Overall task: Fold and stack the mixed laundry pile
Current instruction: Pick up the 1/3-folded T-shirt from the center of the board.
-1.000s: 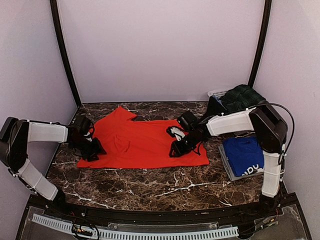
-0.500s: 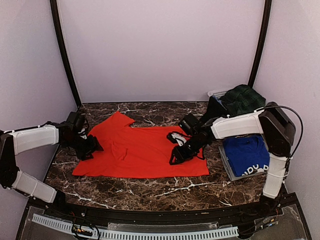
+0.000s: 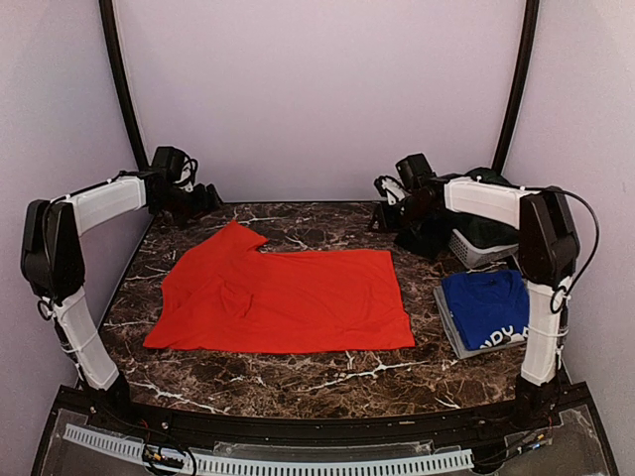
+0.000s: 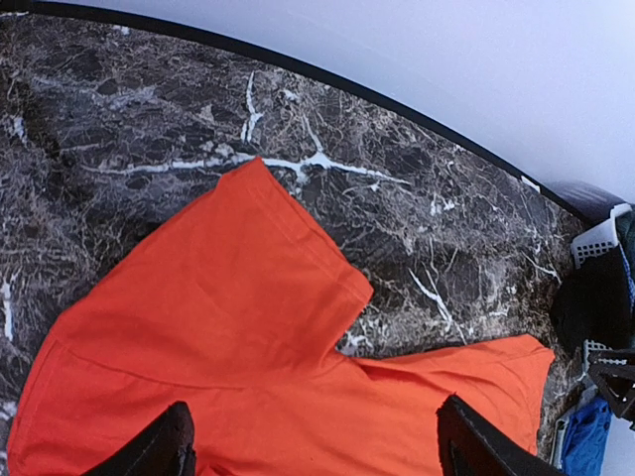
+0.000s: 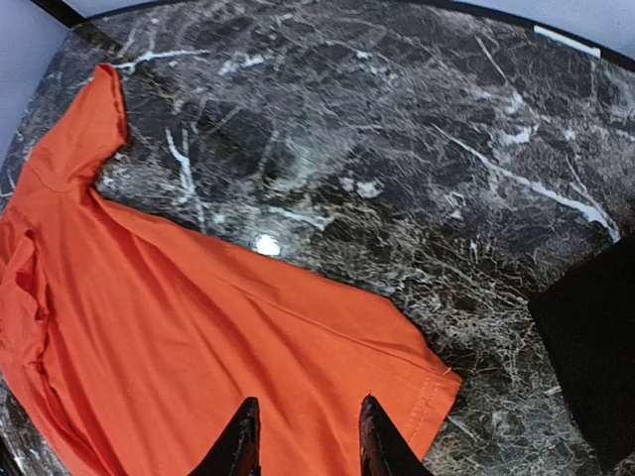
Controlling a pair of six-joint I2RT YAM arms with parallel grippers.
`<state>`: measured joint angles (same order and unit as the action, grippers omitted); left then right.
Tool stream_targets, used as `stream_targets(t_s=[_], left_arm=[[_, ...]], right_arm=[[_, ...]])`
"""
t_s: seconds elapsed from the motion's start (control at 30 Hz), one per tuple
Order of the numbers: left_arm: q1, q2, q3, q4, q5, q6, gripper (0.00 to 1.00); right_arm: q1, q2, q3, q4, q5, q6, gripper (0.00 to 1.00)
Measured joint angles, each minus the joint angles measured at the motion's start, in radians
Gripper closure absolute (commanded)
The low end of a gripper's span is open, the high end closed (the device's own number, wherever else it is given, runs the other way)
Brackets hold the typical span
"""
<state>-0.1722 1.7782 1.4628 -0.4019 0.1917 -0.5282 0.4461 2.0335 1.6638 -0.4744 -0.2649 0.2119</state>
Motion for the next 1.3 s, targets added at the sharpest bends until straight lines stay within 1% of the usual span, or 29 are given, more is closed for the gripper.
stream_targets(t_s=[0.1,0.23,0.37,0.53,0.7,0.8,0.93,1.13,1.27,1.3], left_arm=[[0.017,0.076,0.071,-0.005,0.0,0.025,0.19],[0.047,0.128,0.11,-0.012,0.006,0.039,0.19],[0.07,0.149,0.12,-0.019,0.006,0.05,0.19],[0.079,0.199,0.163,-0.028,-0.026,0.082,0.21],[0.079,0.283,0.234,-0.073,-0.085,0.126,0.3],[0.079,0.336,0.282,-0.099,-0.112,0.148,0.4],[0.079,0.403,0.352,-0.133,-0.143,0.185,0.47],[0.079,0.528,0.485,-0.191,-0.165,0.244,0.5],[0.079,0.582,0.498,-0.217,-0.174,0.269,0.51],[0.079,0.593,0.499,-0.225,-0.178,0.275,0.52]], right_arm=[[-0.013,0.06,0.017,-0.028,0.043,-0.012,0.71],[-0.03,0.112,0.021,-0.07,0.077,-0.019,0.69],[-0.041,0.12,0.021,-0.084,0.102,-0.023,0.65],[-0.047,0.14,0.027,-0.085,0.132,-0.035,0.65],[-0.051,0.18,0.031,-0.085,0.134,-0.043,0.66],[-0.053,0.196,0.036,-0.087,0.132,-0.048,0.66],[-0.055,0.21,0.057,-0.088,0.128,-0.058,0.66],[-0.059,0.228,0.077,-0.085,0.116,-0.063,0.67],[-0.061,0.23,0.079,-0.079,0.105,-0.067,0.67],[-0.062,0.232,0.08,-0.079,0.104,-0.069,0.67]])
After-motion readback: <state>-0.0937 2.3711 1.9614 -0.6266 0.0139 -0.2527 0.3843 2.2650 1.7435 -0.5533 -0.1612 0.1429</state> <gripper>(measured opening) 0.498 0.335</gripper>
